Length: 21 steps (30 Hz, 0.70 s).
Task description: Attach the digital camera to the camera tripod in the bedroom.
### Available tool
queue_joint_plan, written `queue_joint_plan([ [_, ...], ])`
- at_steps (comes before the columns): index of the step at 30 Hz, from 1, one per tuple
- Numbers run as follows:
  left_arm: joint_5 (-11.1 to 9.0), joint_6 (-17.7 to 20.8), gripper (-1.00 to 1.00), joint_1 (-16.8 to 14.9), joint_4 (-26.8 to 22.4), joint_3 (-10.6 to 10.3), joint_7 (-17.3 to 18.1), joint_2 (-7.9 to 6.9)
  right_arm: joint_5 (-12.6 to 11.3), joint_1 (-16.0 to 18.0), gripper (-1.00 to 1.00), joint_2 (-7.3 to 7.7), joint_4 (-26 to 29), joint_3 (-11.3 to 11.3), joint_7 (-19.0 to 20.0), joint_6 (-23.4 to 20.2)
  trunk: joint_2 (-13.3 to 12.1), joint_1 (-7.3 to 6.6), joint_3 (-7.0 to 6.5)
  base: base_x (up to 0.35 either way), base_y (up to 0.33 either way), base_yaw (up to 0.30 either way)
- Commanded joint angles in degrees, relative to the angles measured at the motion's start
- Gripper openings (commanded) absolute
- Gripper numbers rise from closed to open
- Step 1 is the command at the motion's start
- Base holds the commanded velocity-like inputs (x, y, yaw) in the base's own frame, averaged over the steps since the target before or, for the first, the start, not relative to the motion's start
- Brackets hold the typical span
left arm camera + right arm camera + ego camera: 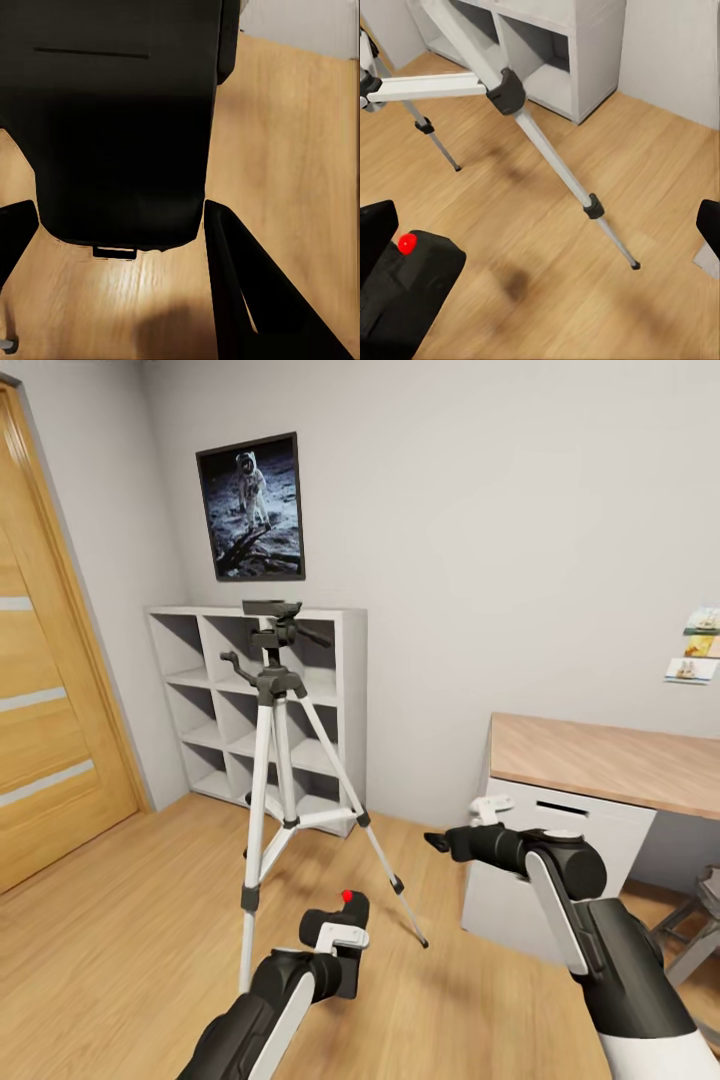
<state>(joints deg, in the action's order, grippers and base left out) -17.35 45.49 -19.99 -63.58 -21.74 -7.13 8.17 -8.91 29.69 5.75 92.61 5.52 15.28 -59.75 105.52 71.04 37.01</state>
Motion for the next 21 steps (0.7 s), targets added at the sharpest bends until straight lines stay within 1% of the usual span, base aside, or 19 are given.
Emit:
queue_joint_plan([
  [1, -0.3, 0.3, -1.00, 0.0, -0.4, -0.3, -0.4, 0.03, -0.3, 0.1, 1.00, 0.04, 0.0, -0.1, -0.2, -0.2, -0.4, -0.23, -0.12, 0.000, 0.000, 0.000],
  [7, -0.3, 0.3, -1.00, 0.0, -3.1, -1.1, -0.4, 0.14, -0.3, -0.1, 1.00, 0.02, 0.0, -0.5, -0.1, -0.2, -2.8, -1.55, -1.20, 0.000, 0.000, 0.000],
  [16, -0.3, 0.3, -1.00, 0.0, -3.5, -1.1, -0.5, 0.17, -0.4, -0.5, 1.00, 0.03, 0.1, -0.4, 0.2, -0.2, -6.4, -3.53, -2.82, 0.000, 0.000, 0.000],
  [17, -0.3, 0.3, -1.00, 0.0, -3.4, -1.1, -0.6, 0.18, -0.4, -0.5, 1.00, 0.04, 0.0, -0.3, 1.0, -0.2, -6.8, -3.75, -3.00, 0.000, 0.000, 0.000],
  [18, -0.3, 0.3, -1.00, 0.0, -3.4, -1.1, -0.6, 0.18, -0.4, -0.5, 1.00, 0.04, 0.0, -0.3, 1.0, -0.2, -7.2, -3.97, -3.17, 0.000, 0.000, 0.000],
  [19, -0.3, 0.3, -1.00, 0.0, -3.4, -1.2, -0.6, 0.18, -0.3, -0.6, 1.00, 0.05, 0.0, -0.3, 2.6, -0.2, -7.6, -4.18, -3.35, 0.000, 0.000, 0.000],
  [21, -0.3, 0.3, -1.00, 0.0, -3.4, -1.2, -0.6, 0.18, -0.3, -0.6, 1.00, 0.05, 0.0, -0.2, 4.3, -0.2, -8.4, -4.62, -3.71, 0.000, 0.000, 0.000],
])
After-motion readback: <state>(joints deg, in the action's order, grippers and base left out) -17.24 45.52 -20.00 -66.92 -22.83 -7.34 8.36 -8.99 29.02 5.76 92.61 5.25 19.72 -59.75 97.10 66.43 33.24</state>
